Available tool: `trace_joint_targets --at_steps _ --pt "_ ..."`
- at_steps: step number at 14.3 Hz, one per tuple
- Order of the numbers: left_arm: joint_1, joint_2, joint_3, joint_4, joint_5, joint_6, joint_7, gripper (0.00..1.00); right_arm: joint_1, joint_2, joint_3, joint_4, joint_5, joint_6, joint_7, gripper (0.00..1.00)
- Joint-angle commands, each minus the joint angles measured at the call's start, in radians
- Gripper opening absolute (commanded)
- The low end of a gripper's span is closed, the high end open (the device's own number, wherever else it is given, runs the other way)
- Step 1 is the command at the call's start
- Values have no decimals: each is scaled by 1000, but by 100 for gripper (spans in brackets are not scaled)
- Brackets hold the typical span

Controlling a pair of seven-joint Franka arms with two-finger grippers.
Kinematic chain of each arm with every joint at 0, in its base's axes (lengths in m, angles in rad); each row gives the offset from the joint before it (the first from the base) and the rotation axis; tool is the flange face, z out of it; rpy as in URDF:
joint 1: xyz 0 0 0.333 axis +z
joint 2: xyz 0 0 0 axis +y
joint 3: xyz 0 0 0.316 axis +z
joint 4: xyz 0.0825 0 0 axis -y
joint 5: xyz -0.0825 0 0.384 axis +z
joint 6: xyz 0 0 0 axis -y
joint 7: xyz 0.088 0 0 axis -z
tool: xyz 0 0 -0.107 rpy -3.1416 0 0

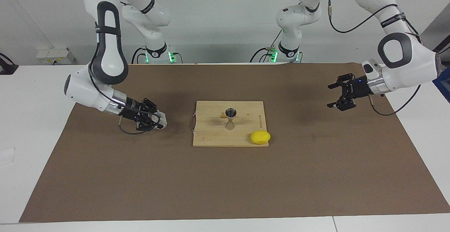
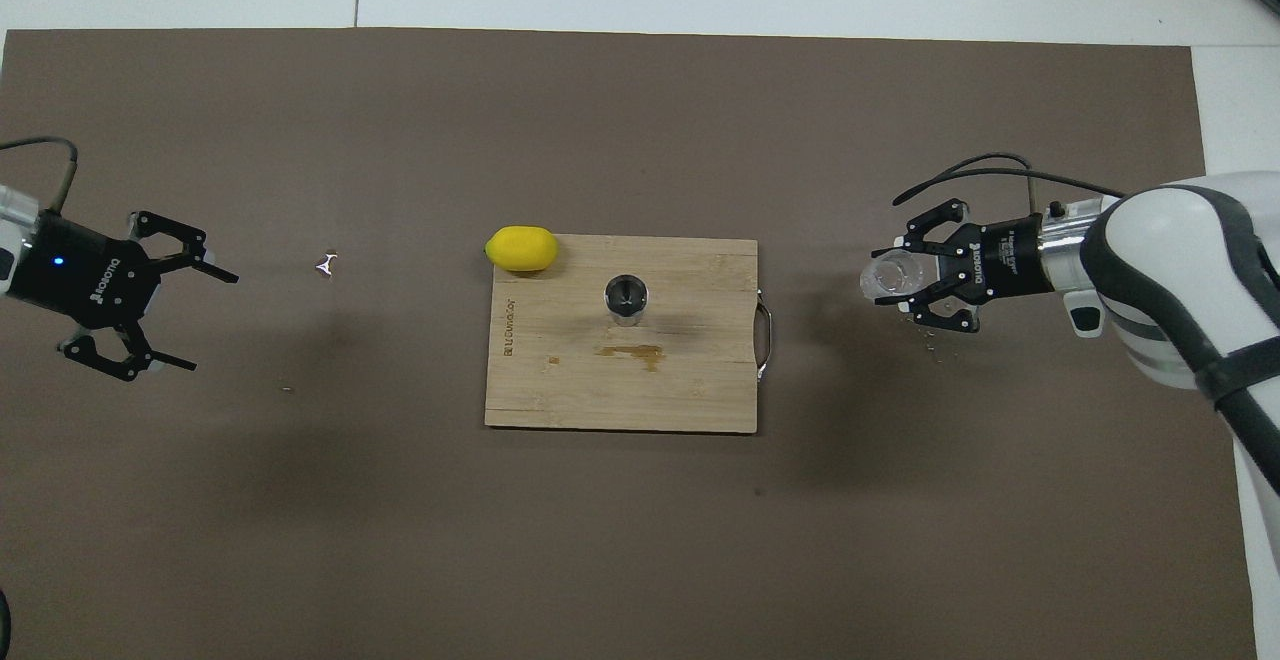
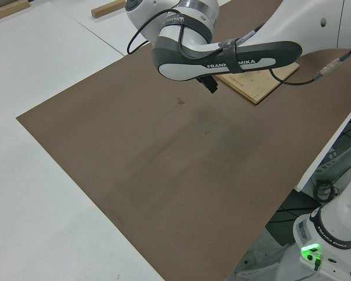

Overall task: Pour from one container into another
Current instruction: 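Lift the clear cup with the right gripper over the dark cup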

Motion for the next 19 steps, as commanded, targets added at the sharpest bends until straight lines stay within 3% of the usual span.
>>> trace_joint_targets --at_steps 1,5,10,15,19 --pt "-53 -16 1 50 65 -29 -81 100 97 -22 -3 -14 16 109 124 1" --pt "-79 -48 -7 119 114 -58 -254 100 238 9 -5 47 -108 221 362 2" --pt "-131 -113 -7 176 240 -59 -533 100 366 42 -5 144 -357 239 623 4" --pt "-164 -160 -6 174 271 -84 -841 100 479 50 -3 183 -602 222 715 2" --pt "-162 -177 -4 173 305 -84 -1224 100 513 58 -1 238 -658 153 715 0"
